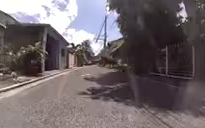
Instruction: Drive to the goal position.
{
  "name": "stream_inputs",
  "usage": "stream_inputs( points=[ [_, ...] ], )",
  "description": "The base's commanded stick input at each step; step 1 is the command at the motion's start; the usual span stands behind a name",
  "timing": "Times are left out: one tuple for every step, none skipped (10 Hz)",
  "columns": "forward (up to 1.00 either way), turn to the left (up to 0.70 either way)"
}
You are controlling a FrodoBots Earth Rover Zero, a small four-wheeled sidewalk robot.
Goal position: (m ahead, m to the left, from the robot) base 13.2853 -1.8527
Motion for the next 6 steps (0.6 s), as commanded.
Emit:
stream_inputs(
  points=[
    [0.85,0.00],
    [0.85,0.00],
    [0.85,0.00],
    [0.85,0.00],
    [0.85,0.00],
    [0.85,0.00]
  ],
)
